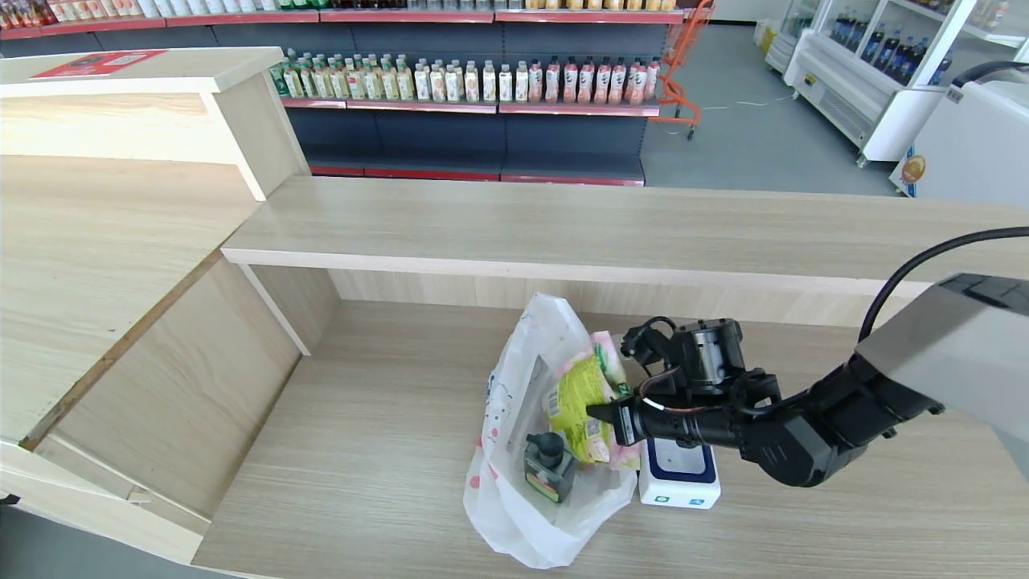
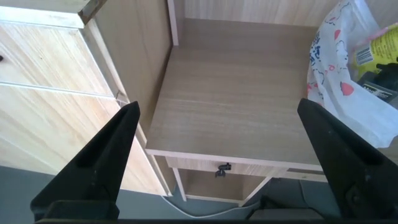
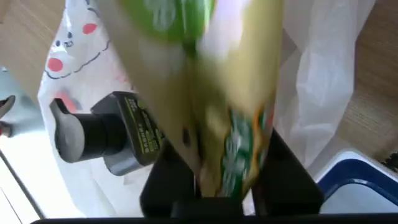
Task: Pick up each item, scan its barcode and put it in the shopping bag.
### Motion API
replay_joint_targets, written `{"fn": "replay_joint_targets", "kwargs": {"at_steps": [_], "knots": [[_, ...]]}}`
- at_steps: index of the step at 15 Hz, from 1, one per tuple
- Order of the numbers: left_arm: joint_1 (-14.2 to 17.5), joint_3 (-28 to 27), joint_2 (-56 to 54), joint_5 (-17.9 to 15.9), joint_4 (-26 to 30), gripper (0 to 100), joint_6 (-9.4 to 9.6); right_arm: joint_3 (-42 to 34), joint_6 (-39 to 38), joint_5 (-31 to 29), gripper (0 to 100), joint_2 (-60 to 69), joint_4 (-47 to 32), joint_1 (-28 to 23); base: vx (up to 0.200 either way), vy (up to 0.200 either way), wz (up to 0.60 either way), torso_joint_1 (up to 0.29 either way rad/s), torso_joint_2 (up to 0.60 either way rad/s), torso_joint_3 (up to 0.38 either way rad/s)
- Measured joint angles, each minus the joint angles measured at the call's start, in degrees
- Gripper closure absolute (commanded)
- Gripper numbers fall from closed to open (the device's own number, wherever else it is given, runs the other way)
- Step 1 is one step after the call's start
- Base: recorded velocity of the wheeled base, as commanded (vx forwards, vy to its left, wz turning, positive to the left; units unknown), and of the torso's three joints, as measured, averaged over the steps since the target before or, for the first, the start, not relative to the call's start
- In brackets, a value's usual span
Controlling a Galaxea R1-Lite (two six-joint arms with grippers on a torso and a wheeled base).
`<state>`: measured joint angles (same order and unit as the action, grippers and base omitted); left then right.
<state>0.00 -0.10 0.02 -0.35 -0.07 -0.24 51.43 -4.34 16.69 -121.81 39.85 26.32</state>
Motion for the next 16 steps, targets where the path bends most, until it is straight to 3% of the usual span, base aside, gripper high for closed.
{"fn": "replay_joint_targets", "kwargs": {"at_steps": [2, 5, 9, 13, 16], "knots": [[0.0, 0.0, 0.0, 0.0, 0.0, 0, 0.00, 1.0, -6.1, 4.3, 0, 0.2, 3.9, 0.3, 0.000, 0.000, 0.00, 0.000, 0.00, 0.000], [0.0, 0.0, 0.0, 0.0, 0.0, 0, 0.00, 2.8, -14.2, 6.2, 0, 2.7, 4.5, 0.0, 0.000, 0.000, 0.00, 0.000, 0.00, 0.000], [0.0, 0.0, 0.0, 0.0, 0.0, 0, 0.02, -1.0, -18.5, 8.3, 0, 10.4, 2.7, -2.1, 0.000, 0.000, 0.00, 0.000, 0.00, 0.000], [0.0, 0.0, 0.0, 0.0, 0.0, 0, 0.02, -13.6, -14.4, 10.7, 0, 26.3, -4.9, -7.7, 0.000, 0.000, 0.00, 0.000, 0.00, 0.000], [0.0, 0.0, 0.0, 0.0, 0.0, 0, 0.02, -25.8, -4.4, 6.7, 0, 41.4, -13.1, -12.1, 0.000, 0.000, 0.00, 0.000, 0.00, 0.000]]}}
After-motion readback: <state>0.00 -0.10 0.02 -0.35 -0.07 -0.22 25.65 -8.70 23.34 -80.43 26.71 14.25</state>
